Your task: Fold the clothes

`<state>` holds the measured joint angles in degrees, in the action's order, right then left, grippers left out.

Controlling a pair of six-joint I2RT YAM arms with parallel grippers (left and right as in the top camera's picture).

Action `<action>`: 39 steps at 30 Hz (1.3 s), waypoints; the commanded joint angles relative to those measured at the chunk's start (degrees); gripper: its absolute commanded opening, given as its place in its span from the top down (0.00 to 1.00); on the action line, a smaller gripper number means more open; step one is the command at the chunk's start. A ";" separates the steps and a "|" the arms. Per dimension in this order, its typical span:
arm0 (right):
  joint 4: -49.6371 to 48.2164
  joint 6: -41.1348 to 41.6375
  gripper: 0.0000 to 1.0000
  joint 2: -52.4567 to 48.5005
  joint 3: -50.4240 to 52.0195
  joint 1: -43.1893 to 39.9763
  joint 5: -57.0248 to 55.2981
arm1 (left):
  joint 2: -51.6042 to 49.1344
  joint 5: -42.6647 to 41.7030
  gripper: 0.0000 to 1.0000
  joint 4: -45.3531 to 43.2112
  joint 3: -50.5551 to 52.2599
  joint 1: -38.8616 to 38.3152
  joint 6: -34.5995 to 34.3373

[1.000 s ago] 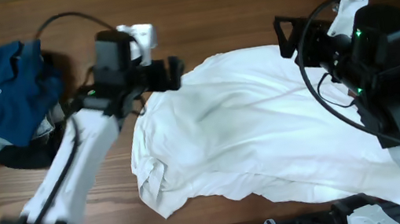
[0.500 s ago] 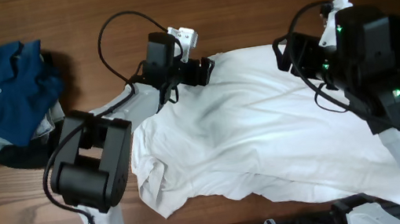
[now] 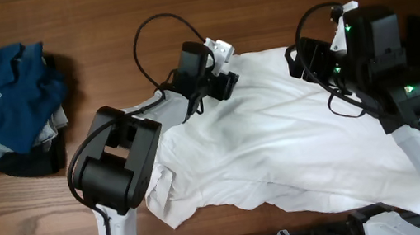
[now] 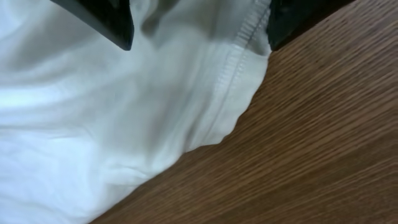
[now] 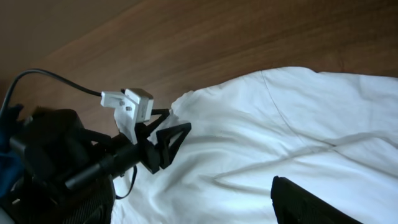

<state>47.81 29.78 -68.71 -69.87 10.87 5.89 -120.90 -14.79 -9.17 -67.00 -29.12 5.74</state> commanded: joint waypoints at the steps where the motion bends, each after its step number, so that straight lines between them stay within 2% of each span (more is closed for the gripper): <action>1: 0.26 0.39 0.20 -0.31 -0.52 -0.13 -0.81 | -2.56 2.91 0.50 0.20 -0.11 -0.33 1.38; 4: 0.26 0.39 0.20 -0.31 -0.52 -0.13 -0.83 | -2.51 5.16 0.81 -0.31 -0.22 -0.26 -0.35; 5: 0.26 0.39 0.20 -0.31 -0.52 -0.13 -0.83 | -2.40 8.48 0.91 -0.37 -0.50 -0.11 -2.60; 6: 0.24 0.39 0.19 -0.31 -0.52 -0.13 -0.83 | -2.16 13.75 0.96 -0.15 -1.11 0.39 -5.51; 11: 0.24 0.20 0.19 -0.31 -0.52 -0.13 -1.51 | 1.29 31.10 0.96 0.70 -4.39 6.51 -12.57; 14: 0.57 0.22 0.18 -0.31 -0.52 -0.13 -3.43 | 4.44 36.20 0.96 1.05 -6.62 12.94 -14.16; 20: 1.36 0.26 0.15 -1.05 -0.37 -0.13 -7.78 | 6.16 35.56 0.96 1.79 -8.87 23.12 -14.14; 23: 1.40 0.42 0.13 -3.06 0.28 -0.15 -11.10 | 6.19 36.15 0.96 5.66 -8.87 26.18 -14.43; 26: 1.31 0.46 0.11 -7.06 0.66 -0.50 -12.98 | 7.04 37.83 0.96 9.42 -8.87 28.55 -18.18; 28: 1.33 1.99 0.11 -10.97 0.83 -1.62 -15.19 | 8.20 36.68 0.94 10.67 -8.87 29.90 -19.91; 29: 1.25 2.78 0.11 -12.83 0.85 -2.36 -16.04 | 8.90 35.39 0.89 11.02 -8.87 30.27 -19.80; 30: 0.92 3.54 0.11 -14.91 0.87 -3.30 -16.98 | 9.70 34.14 0.83 11.26 -8.87 30.45 -19.67; 32: -1.29 4.94 0.12 -21.22 0.87 -7.93 -17.25 | 12.31 29.51 0.63 11.74 -8.87 30.47 -19.41; 36: -2.75 4.57 0.15 -28.48 0.87 -15.52 -13.79 | 15.72 21.79 0.48 13.97 -8.87 30.08 -19.43; 39: -2.36 1.46 0.18 -33.97 0.87 -21.16 -7.37 | 17.97 17.22 0.41 17.40 -8.87 29.86 -19.43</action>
<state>45.15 33.15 -97.95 -69.49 -5.23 -7.14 -107.70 10.98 5.04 -75.61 1.28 -13.23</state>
